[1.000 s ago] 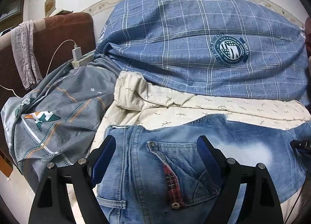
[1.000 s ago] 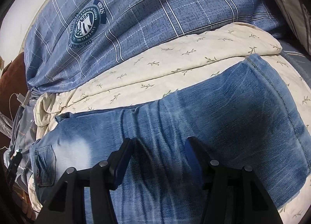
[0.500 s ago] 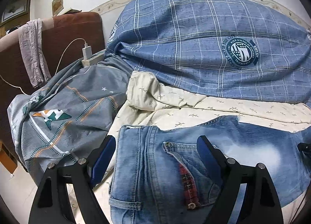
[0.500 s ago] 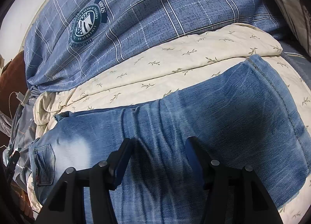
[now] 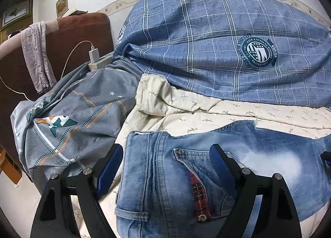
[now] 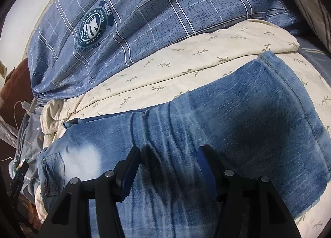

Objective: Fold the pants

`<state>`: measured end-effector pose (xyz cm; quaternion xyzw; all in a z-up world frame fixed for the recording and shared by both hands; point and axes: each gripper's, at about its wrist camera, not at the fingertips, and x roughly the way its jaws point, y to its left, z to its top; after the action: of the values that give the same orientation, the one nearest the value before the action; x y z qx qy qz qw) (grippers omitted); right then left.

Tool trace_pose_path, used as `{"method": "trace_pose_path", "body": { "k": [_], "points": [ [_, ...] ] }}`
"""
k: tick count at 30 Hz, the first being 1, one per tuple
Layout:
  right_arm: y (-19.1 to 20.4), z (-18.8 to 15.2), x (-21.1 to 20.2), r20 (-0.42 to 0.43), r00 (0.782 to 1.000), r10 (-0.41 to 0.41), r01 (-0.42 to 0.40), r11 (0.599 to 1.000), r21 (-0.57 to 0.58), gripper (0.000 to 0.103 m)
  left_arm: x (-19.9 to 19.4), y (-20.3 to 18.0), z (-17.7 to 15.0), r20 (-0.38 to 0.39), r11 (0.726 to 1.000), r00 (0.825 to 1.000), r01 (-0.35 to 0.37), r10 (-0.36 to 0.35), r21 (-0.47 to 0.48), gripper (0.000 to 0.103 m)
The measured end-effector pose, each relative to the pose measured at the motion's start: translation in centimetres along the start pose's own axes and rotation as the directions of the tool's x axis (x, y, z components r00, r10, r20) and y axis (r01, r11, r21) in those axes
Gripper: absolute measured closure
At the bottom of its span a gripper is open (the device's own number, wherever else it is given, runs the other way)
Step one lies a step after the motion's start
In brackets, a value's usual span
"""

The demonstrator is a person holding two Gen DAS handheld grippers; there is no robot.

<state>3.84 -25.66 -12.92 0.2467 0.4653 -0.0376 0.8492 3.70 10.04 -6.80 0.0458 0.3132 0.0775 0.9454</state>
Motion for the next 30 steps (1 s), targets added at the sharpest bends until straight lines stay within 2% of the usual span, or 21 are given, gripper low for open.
{"method": "trace_pose_path", "body": {
  "k": [13,21,30],
  "points": [
    [-0.7,0.1,-0.3,-0.022,0.999,0.036,-0.036,0.999,0.008,0.042,-0.1,-1.5,0.0,-0.008,1.000,1.000,0.014,-0.014,0.023,0.016],
    [-0.6,0.1,-0.2,-0.021,0.999,0.030,-0.030,1.000,0.000,0.042,-0.1,-3.3,-0.2,-0.035,0.995,0.996,0.085,-0.083,0.052,0.016],
    [-0.6,0.0,-0.2,-0.022,0.999,0.034,-0.034,0.999,-0.014,0.042,-1.2,-6.2,-0.3,-0.024,0.985,0.990,0.138,-0.136,0.104,0.016]
  ]
}}
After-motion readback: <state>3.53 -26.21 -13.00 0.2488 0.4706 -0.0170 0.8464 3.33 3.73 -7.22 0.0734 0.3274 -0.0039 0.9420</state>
